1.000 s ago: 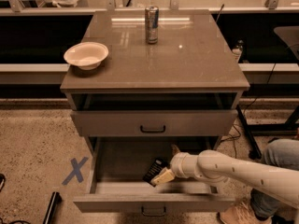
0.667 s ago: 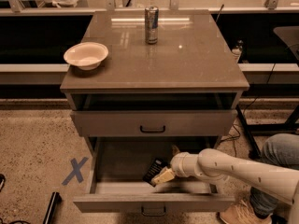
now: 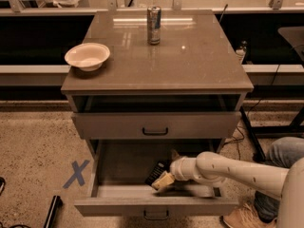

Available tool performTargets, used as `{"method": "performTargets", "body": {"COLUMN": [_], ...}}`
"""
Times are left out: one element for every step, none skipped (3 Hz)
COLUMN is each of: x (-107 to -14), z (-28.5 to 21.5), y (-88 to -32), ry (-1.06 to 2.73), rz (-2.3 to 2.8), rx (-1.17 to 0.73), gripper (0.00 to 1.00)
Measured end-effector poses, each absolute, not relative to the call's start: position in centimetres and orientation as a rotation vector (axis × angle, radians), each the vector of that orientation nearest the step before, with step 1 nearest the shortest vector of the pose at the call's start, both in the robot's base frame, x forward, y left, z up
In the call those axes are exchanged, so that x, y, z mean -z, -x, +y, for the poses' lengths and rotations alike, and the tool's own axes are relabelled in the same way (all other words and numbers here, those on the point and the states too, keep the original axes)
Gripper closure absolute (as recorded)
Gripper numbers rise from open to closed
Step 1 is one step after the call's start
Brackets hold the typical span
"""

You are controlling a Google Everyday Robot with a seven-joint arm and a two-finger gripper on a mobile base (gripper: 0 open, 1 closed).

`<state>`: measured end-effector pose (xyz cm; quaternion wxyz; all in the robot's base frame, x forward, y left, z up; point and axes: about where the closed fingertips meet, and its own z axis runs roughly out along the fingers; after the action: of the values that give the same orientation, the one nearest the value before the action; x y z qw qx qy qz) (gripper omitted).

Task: Pick rxbar chocolate from middle drawer and place on counter

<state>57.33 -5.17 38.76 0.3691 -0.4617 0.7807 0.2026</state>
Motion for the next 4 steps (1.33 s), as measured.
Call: {"method": "performTargets", "body": {"x": [-37.5, -36.8, -36.4, -36.0], "z": [-4.6, -4.2, -4.3, -4.5], "y": [-57.5, -57.4, -57.4, -57.4], "ry": [1.209, 1.223, 1.216, 1.216], "rz": [2.004, 1.999, 1.993, 1.992], "rx": [-0.513, -0.510, -0.511, -0.510], "gripper": [0.00, 0.18, 0.41, 0.64]}}
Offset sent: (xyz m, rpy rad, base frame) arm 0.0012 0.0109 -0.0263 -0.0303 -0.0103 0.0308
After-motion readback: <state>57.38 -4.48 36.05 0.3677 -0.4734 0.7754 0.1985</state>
